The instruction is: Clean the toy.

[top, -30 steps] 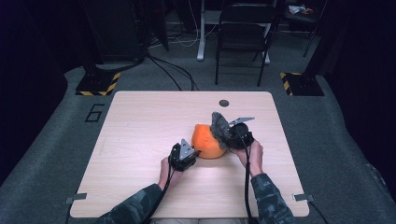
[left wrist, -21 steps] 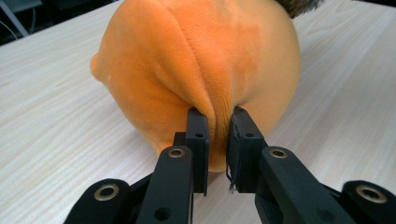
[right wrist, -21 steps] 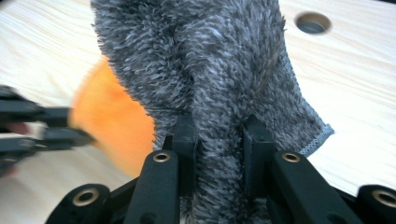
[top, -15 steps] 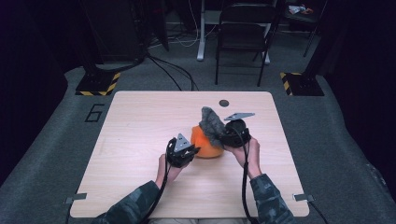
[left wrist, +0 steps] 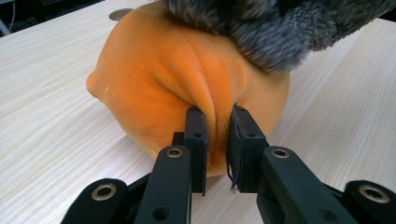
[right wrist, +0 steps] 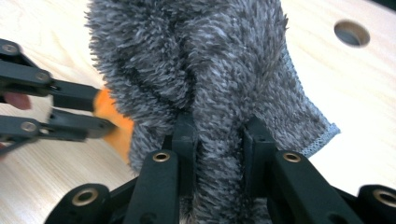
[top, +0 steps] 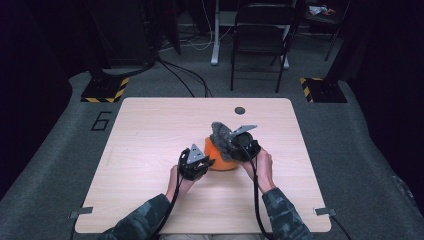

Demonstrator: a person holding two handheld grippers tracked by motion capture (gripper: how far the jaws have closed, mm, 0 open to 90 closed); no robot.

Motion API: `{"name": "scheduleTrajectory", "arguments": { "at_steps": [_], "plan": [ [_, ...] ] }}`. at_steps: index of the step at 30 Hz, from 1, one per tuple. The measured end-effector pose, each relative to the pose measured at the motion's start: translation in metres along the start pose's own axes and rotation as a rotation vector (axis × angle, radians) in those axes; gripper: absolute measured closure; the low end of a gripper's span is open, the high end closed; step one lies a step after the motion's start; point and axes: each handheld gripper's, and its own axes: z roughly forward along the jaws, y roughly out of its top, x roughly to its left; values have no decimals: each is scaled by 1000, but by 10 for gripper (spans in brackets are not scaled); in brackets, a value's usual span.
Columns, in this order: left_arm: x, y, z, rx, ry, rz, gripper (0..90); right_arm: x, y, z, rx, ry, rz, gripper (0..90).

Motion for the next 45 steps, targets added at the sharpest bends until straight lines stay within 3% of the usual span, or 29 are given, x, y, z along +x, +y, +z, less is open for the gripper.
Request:
{"name": "scheduleTrajectory", "arguments": {
  "at_steps": [10, 13, 15, 21, 23, 27, 29, 32, 36, 41, 45],
  "plan": [
    [-1, 0, 0, -1, -4, 13, 776, -34, -20, 12, 68, -11, 87, 712],
    [-1, -1, 1, -7, -6, 16, 774, -46, -28, 17, 90, 25, 144, 712],
    [0, -2, 0, -2, -10, 16, 774, -52, -32, 20, 110, 19, 173, 713],
    [0, -2, 0, -14, -11, 33, 774, -60, -49, 41, 234, -79, 141, 716],
    [1, -3, 0, -16, -14, 28, 774, -65, -54, 45, 257, -85, 149, 717],
    [4, -4, 0, -13, -17, 18, 774, -72, -49, 35, 217, -78, 181, 717],
    [5, -5, -1, -10, -16, 13, 774, -70, -45, 28, 196, -89, 162, 716],
    [5, -5, -1, -15, -14, 17, 772, -69, -38, 15, 139, -62, 168, 716],
    [5, -5, 1, -24, -11, 15, 770, -65, -26, -6, 39, 21, 186, 715],
    [4, -6, 1, -15, -18, 15, 769, -43, -7, -25, -88, 165, 160, 712],
    [1, -5, 2, -14, -20, 32, 764, -17, 4, -28, -134, 203, 92, 710]
  ]
}}
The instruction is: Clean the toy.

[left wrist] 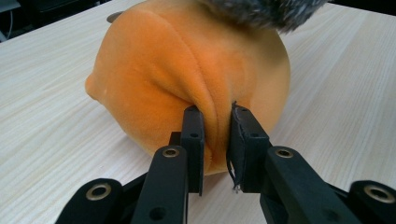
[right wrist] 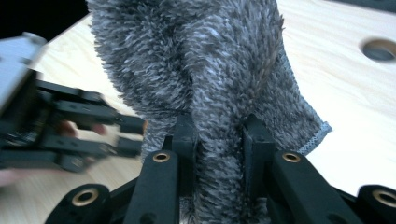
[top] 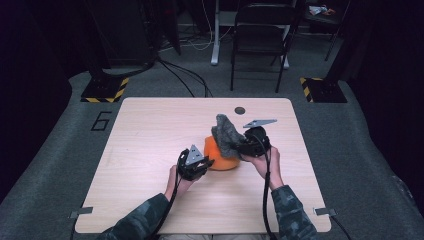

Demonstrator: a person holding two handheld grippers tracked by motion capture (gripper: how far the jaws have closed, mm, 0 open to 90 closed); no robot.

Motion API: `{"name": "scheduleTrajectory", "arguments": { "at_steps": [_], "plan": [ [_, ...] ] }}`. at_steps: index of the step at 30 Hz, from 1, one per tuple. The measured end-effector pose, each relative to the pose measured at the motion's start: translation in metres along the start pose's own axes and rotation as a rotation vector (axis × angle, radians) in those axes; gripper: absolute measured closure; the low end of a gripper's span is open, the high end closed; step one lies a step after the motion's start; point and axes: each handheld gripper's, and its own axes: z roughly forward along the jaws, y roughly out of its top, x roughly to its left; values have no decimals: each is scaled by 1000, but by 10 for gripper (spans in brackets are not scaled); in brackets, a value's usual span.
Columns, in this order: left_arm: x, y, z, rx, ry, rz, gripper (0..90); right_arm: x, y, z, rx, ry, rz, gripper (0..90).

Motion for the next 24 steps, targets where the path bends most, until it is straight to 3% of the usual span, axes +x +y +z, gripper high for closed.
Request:
{"name": "scheduleTrajectory", "arguments": {
  "at_steps": [2, 4, 6, 9, 13, 15, 18, 24],
  "plan": [
    [-2, -1, 1, 3, -7, 2, 764, 6, 1, 9, 23, -6, -19, 707],
    [-2, -1, 1, 9, -9, 17, 764, 5, -3, 23, 69, -52, -49, 701],
    [-2, -2, 2, 20, -9, 20, 763, 2, -10, 33, 98, -58, -64, 691],
    [-2, -2, 2, 23, -5, 17, 759, 2, -15, 38, 83, -58, -62, 684],
    [-3, -3, 3, 25, -7, 17, 753, 5, -17, 41, 84, -88, -98, 674],
    [-2, -3, 3, 29, -8, 19, 752, 3, -18, 42, 90, -79, -105, 674],
    [-2, -3, 3, 31, -4, 20, 751, 1, -20, 43, 79, -68, -79, 674],
    [-2, -2, 3, 24, -6, 9, 754, 1, -24, 41, 66, -74, -77, 689]
  ]
}}
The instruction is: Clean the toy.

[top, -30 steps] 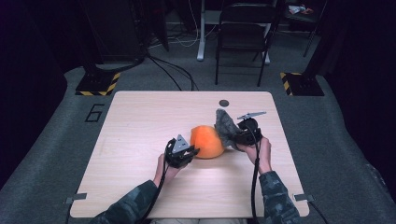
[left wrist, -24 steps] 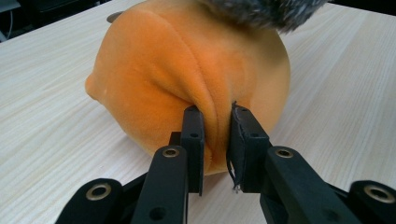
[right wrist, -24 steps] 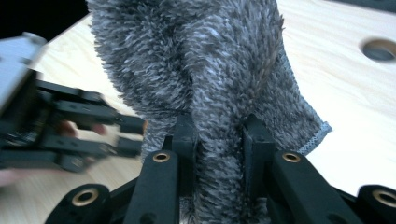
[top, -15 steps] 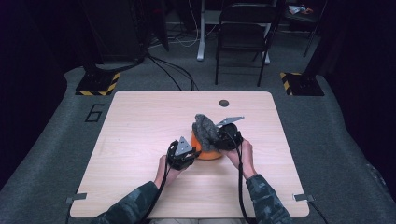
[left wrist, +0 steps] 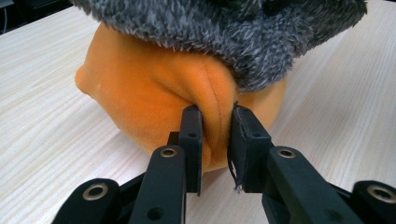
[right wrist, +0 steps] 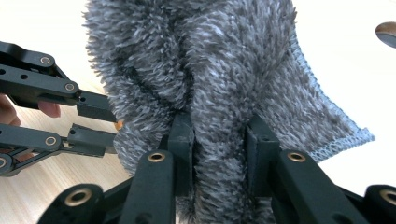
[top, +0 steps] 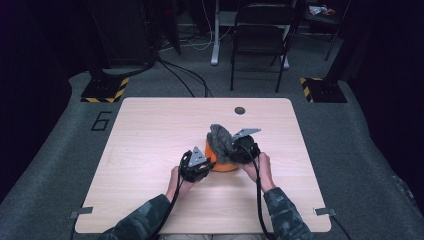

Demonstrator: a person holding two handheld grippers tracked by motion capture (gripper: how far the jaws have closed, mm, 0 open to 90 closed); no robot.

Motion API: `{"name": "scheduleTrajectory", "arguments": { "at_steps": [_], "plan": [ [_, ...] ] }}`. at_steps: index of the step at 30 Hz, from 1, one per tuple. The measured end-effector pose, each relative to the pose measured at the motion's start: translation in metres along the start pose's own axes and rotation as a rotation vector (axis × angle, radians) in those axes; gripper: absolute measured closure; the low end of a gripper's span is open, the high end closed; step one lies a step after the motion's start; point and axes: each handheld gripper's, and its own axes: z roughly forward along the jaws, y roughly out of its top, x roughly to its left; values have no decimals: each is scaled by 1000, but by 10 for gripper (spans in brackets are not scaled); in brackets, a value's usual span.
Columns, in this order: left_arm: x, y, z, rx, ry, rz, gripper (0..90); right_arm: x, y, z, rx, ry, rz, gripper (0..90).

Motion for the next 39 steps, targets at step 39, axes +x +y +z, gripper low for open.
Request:
{"name": "scheduleTrajectory", "arguments": {
  "at_steps": [39],
  "plan": [
    [13, -3, -1, 4, -13, -51, 758, -68, -50, 20, 272, -162, 161, 711]
  ]
}}
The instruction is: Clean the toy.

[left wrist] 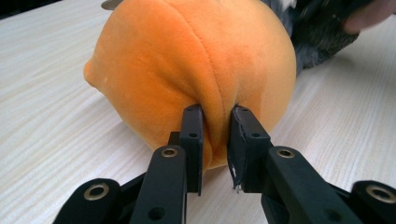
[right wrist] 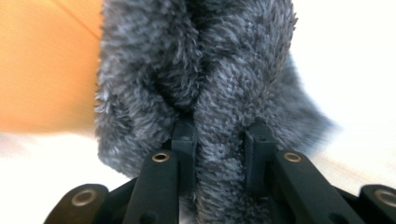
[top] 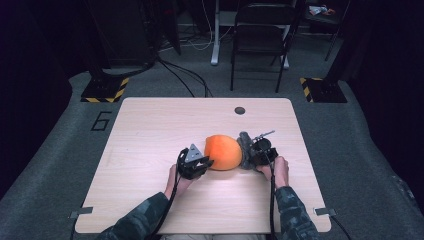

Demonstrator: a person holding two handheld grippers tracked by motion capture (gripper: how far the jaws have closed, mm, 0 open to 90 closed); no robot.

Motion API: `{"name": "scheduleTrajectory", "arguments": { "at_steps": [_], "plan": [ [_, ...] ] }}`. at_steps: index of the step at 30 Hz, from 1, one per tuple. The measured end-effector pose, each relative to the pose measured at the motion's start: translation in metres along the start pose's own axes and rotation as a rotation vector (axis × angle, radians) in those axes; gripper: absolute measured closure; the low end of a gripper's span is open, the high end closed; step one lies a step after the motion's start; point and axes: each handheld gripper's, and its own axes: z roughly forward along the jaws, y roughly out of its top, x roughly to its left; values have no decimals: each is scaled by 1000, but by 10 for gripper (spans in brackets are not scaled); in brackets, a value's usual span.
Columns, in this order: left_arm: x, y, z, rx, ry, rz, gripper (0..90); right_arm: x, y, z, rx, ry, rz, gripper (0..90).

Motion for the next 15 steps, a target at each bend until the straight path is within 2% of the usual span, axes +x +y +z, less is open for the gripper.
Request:
{"name": "scheduleTrajectory", "arguments": {
  "at_steps": [1, 3, 7, 10, 12, 15],
  "plan": [
    [1, -1, 0, -4, 5, -2, 758, -4, 1, 0, -13, 15, 24, 712],
    [2, -1, -1, 1, 2, -7, 758, -2, 2, 0, -14, -13, 17, 711],
    [1, 0, -1, 0, 2, -7, 757, -4, 1, -2, -21, -17, 14, 711],
    [1, 0, -1, 0, -4, -7, 757, -12, 3, -9, -31, 10, 43, 711],
    [2, -1, -1, 1, -1, 0, 757, -16, 5, -18, -69, 28, 83, 713],
    [2, -1, -1, 3, 2, -1, 756, -18, 10, -39, -162, 69, 101, 713]
  ]
}}
